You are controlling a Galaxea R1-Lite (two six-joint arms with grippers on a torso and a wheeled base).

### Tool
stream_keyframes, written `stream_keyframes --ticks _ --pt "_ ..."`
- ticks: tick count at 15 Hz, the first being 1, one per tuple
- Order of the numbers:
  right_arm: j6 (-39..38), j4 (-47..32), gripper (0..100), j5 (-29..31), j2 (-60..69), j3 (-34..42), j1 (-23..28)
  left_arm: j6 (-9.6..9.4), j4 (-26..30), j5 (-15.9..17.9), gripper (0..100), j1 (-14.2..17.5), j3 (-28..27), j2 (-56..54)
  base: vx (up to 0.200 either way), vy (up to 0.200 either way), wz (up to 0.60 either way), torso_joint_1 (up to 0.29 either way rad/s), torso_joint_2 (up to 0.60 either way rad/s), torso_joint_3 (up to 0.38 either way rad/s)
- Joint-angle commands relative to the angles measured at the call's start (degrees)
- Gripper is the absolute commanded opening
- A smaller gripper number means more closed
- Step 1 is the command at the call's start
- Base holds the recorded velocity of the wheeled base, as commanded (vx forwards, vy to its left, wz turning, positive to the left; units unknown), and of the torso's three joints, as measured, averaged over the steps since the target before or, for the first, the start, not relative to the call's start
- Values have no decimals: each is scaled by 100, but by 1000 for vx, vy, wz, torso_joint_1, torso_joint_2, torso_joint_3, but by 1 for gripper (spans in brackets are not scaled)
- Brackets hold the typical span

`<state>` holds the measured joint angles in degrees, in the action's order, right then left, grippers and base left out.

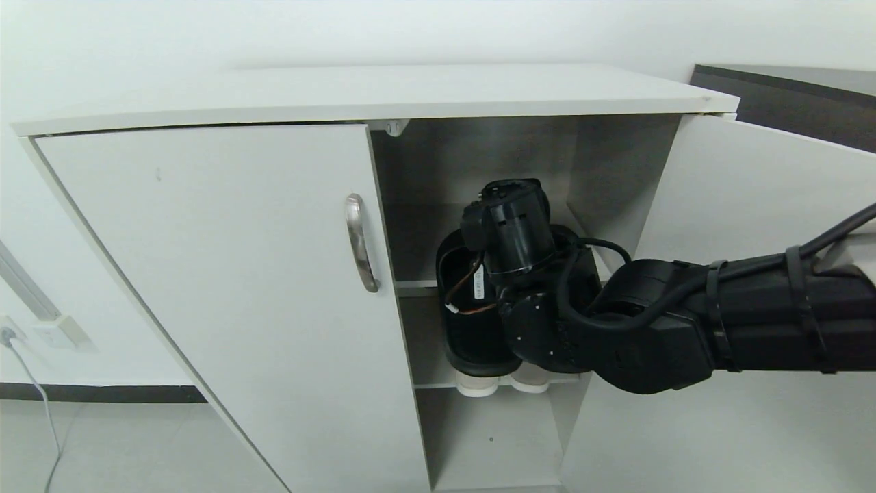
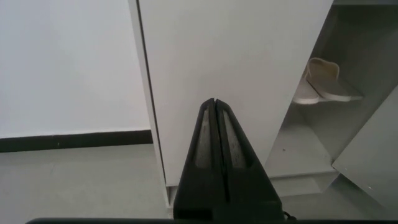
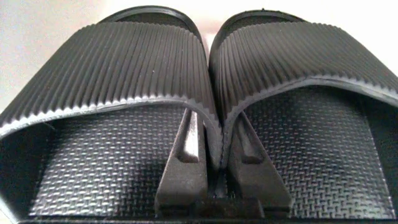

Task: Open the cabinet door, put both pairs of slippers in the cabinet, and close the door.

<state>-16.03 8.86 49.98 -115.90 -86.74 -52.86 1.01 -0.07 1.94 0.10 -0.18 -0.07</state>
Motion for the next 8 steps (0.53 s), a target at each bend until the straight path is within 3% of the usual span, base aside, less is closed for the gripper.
stream_keyframes --ticks 1,8 --pt "3 1 0 3 -21 -10 -32 4 -1 0 0 -1 1 7 0 0 0 0 0 0" --pt "179 -43 0 -85 -495 -678 276 4 -1 0 0 -1 1 7 0 0 0 0 0 0"
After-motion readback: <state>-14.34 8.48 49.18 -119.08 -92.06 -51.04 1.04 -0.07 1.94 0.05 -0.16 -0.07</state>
